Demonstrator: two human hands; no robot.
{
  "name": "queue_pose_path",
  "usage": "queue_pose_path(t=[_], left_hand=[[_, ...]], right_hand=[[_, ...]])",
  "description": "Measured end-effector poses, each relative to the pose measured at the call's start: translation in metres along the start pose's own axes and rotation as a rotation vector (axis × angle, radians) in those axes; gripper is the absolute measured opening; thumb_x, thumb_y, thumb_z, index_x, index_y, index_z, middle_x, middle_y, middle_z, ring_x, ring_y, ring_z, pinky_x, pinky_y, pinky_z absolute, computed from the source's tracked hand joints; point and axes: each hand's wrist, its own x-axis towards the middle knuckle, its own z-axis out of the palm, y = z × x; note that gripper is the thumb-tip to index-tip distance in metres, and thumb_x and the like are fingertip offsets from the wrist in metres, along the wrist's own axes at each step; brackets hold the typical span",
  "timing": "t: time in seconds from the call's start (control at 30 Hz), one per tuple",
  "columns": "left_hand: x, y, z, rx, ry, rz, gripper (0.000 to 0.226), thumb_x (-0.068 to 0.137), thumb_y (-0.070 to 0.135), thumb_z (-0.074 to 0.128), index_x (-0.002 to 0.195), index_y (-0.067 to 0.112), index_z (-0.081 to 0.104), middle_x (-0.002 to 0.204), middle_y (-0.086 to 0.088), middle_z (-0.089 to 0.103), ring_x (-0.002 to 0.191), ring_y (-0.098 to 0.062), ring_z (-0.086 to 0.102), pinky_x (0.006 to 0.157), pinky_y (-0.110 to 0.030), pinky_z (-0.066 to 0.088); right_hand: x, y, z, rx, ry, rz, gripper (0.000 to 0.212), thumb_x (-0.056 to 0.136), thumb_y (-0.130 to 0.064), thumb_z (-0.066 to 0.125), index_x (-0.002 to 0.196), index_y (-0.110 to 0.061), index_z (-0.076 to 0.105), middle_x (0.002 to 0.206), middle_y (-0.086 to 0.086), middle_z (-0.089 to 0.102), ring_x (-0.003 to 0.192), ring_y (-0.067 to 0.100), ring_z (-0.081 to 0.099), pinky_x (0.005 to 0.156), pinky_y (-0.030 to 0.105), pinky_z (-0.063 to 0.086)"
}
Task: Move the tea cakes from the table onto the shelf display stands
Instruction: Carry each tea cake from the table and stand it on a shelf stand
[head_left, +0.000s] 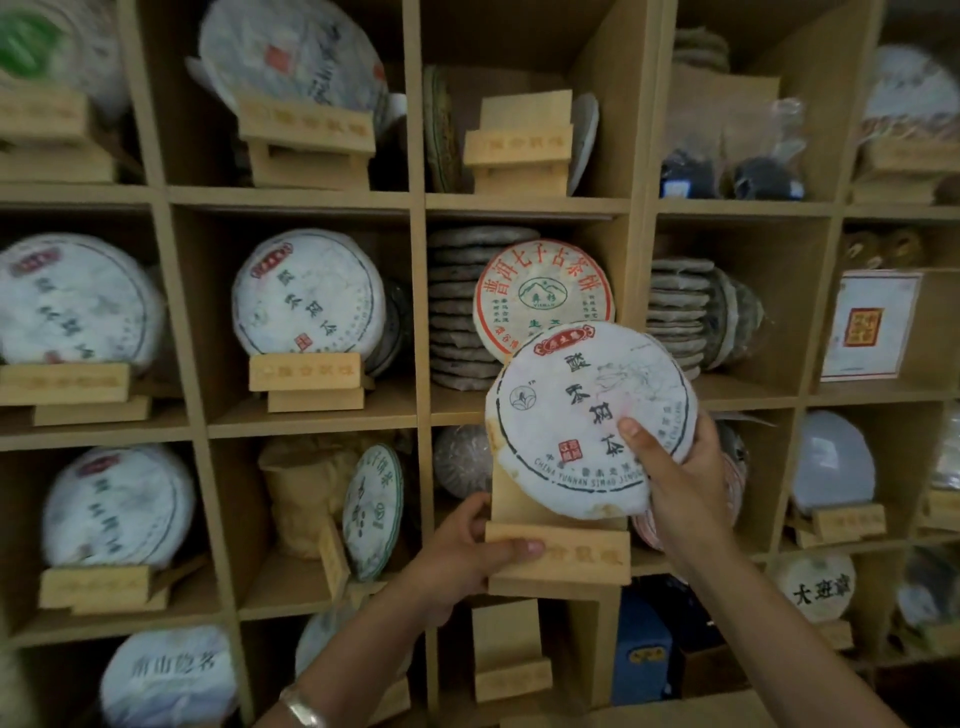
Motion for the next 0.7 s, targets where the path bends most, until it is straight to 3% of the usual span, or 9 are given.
queue_pose_path(t=[0.07,0.13,0.27,0.4,0.6,0.7], left_hand=[[-0.010,0.006,0.002,0.009,-0.011,0.013,0.065,0.068,0.025,0.088,0.124,0.033,0.056,0.111,0.005,0.072,0.097,-0.012,0.071,0.070,-0.026,0.059],[-0.018,0.010,0.003,0.010,-0.014,0.026,0.068,0.065,0.028,0.090,0.124,0.034,0.056,0.109,0.006,0.072,0.093,-0.010,0.072,0.066,-0.022,0.057],[-0.025,0.018,0.006,-0.015,-0.001,0.017,0.074,0.060,0.030,0.091,0.125,0.033,0.056,0.118,-0.003,0.069,0.101,-0.018,0.070,0.069,-0.027,0.059],[-0.028,0.023,0.005,-0.011,0.022,0.011,0.074,0.057,0.032,0.091,0.124,0.030,0.059,0.119,-0.005,0.070,0.108,-0.024,0.068,0.091,-0.047,0.057],[-0.027,0.030,0.004,-0.099,0.028,0.007,0.074,0.054,0.030,0.092,0.121,0.022,0.062,0.109,-0.004,0.075,0.097,-0.022,0.073,0.077,-0.041,0.060],[-0.026,0.031,0.006,-0.122,0.045,0.002,0.079,0.050,0.033,0.094,0.122,0.023,0.061,0.110,-0.005,0.075,0.099,-0.021,0.073,0.079,-0.041,0.060]], right_hand=[[0.001,-0.004,0.007,0.018,-0.038,-0.009,0.076,0.057,-0.043,0.094,0.124,-0.041,0.058,0.125,-0.004,0.069,0.113,0.020,0.068,0.079,0.046,0.060],[0.000,-0.006,0.012,0.017,-0.064,-0.022,0.073,0.060,-0.040,0.093,0.124,-0.042,0.058,0.126,-0.002,0.069,0.113,0.021,0.068,0.080,0.048,0.060],[-0.002,-0.008,0.015,-0.015,-0.094,-0.027,0.073,0.063,-0.036,0.090,0.126,-0.040,0.055,0.124,-0.004,0.070,0.111,0.018,0.069,0.078,0.042,0.061],[-0.001,-0.013,0.022,-0.030,-0.130,-0.039,0.065,0.065,-0.027,0.085,0.121,-0.042,0.054,0.121,-0.007,0.070,0.109,0.015,0.069,0.076,0.038,0.062],[0.001,-0.017,0.026,-0.064,-0.134,-0.079,0.061,0.068,-0.026,0.083,0.118,-0.046,0.054,0.119,-0.008,0.071,0.107,0.014,0.070,0.075,0.037,0.062],[0.002,-0.017,0.027,-0.085,-0.144,-0.092,0.060,0.069,-0.028,0.084,0.118,-0.047,0.054,0.118,-0.011,0.071,0.107,0.012,0.070,0.074,0.034,0.062]])
